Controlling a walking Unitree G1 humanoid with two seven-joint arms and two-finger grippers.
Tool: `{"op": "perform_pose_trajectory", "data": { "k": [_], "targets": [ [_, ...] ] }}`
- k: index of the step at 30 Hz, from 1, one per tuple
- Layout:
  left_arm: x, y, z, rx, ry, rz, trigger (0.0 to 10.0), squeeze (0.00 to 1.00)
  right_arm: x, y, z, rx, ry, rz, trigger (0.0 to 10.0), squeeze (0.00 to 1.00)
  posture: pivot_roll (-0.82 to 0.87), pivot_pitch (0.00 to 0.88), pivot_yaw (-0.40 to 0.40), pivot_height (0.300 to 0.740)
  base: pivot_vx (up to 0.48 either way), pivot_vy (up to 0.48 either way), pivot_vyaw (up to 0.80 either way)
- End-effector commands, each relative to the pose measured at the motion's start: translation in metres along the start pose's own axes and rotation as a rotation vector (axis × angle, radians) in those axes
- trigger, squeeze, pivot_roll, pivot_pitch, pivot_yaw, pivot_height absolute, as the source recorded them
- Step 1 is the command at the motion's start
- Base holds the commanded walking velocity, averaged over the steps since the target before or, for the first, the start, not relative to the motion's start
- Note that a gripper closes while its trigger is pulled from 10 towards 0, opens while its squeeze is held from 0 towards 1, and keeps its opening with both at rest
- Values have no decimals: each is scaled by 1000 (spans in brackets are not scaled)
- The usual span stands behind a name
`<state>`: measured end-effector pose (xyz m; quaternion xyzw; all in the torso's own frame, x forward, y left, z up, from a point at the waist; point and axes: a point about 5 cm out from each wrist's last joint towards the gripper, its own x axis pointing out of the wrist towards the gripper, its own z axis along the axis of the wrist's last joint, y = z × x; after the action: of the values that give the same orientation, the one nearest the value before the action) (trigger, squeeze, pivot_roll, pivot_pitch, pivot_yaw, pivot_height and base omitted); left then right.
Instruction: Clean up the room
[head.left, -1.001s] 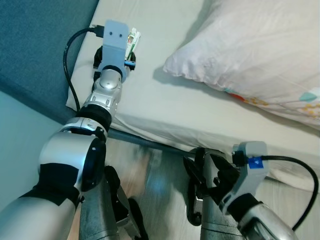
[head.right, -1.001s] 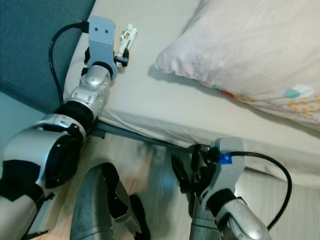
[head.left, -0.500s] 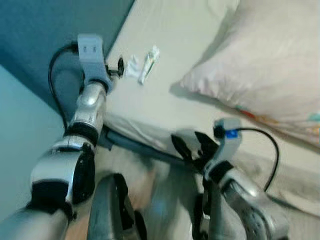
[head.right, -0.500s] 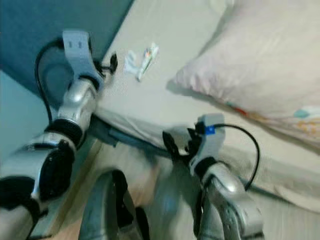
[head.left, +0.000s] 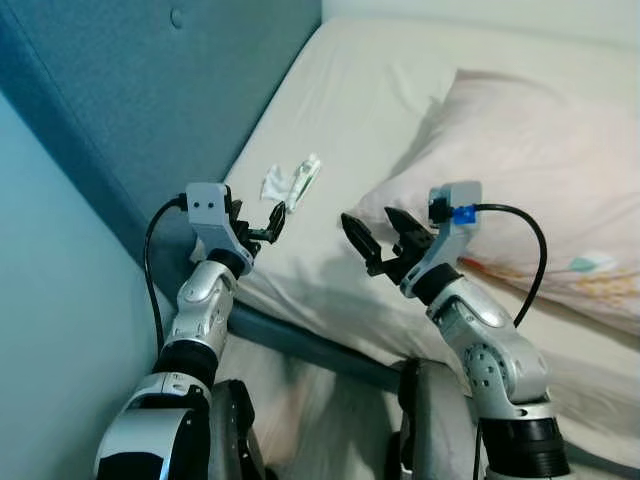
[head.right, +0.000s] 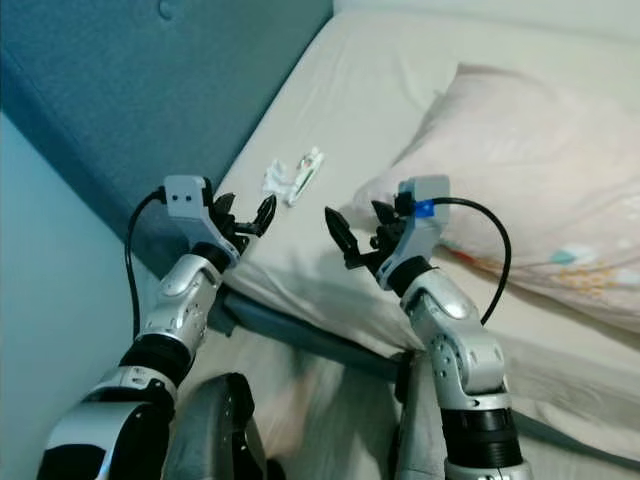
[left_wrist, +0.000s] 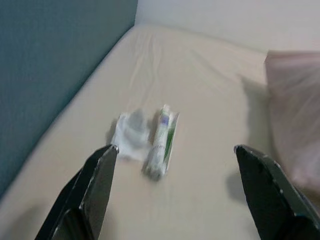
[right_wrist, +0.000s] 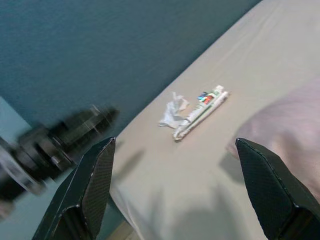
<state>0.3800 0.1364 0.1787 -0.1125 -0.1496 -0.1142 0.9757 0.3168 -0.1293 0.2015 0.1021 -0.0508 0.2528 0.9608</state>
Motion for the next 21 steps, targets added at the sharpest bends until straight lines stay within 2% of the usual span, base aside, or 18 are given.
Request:
{"op": "perform_pose_trajectory", "data": {
  "k": [1, 6, 10, 11, 18, 21],
  "targets": [
    [-3, 3, 1, -5, -1, 8, 10000, 0, 1, 0, -5, -5, 10, 7, 10000, 0, -103, 92, 76, 528, 0, 0, 0],
    [-4, -1, 1, -21, -6, -19, 10000, 0, 8, 0, -6, -15, -2, 31, 10000, 0, -101, 50, 79, 548, 0, 0, 0],
    [-7, -5, -5, -11, 33, -33, 10000, 0, 11, -4, -6, -6, -13, 30, 10000, 0, -97, 39, 79, 562, 0, 0, 0],
    [-15, -4, -14, -13, 74, -22, 10000, 0, 11, -7, -14, 4, -3, 26, 10000, 0, -91, 35, 83, 572, 0, 0, 0],
    [-27, 0, -28, -13, 139, -3, 10000, 0, 10, -9, -26, 15, 22, 20, 10000, 0, -82, 29, 79, 586, 0, 0, 0],
    [-49, 12, -53, -16, 242, 23, 10000, 0, 8, -9, -36, 26, 45, 17, 10000, 0, -81, 26, 84, 601, 0, 0, 0]
  ]
}}
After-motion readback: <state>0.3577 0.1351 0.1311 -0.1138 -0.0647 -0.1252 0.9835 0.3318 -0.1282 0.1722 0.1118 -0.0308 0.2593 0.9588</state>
